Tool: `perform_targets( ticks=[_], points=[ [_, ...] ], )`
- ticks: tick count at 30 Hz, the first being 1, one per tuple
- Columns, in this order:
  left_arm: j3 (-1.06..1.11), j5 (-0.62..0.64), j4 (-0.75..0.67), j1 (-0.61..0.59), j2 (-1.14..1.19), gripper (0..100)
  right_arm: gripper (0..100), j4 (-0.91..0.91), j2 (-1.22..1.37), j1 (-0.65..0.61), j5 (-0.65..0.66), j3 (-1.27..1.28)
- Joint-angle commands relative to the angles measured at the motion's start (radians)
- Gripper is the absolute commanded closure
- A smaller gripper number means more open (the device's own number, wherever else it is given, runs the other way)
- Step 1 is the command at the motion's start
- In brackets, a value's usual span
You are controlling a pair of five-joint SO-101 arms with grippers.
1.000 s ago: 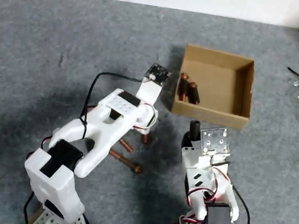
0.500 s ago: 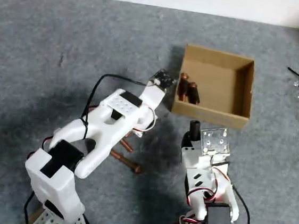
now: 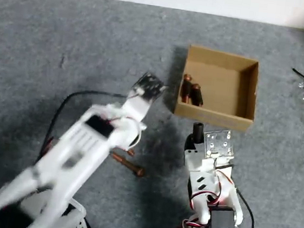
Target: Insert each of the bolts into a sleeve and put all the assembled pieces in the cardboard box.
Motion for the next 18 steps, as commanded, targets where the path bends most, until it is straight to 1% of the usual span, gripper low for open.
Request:
perform_targets(
  ticks=[1,4,8,12,14,18],
  points=[
    [0.228,-0.006,-0.164,-0.008,-0.418,99,99.4,-0.035,-0.012,0.007,-0.002,0.061],
    [0.381,-0.006,-0.278,-0.007,-0.618,99,99.4,-0.036,-0.012,0.002,-0.002,0.061],
    [0.547,-0.006,-0.422,-0.019,-0.845,99,99.4,-0.036,-0.012,-0.065,-0.002,0.062],
    [0.642,-0.005,-0.514,-0.077,-1.010,99,99.4,-0.036,-0.012,-0.124,-0.002,0.074],
    [0.684,-0.005,-0.571,-0.101,-1.086,99,99.4,-0.077,-0.008,-0.157,-0.002,0.107],
    [0.765,-0.005,-0.683,-0.099,-1.214,99,99.4,-0.079,-0.004,-0.206,-0.002,0.128]
  ],
)
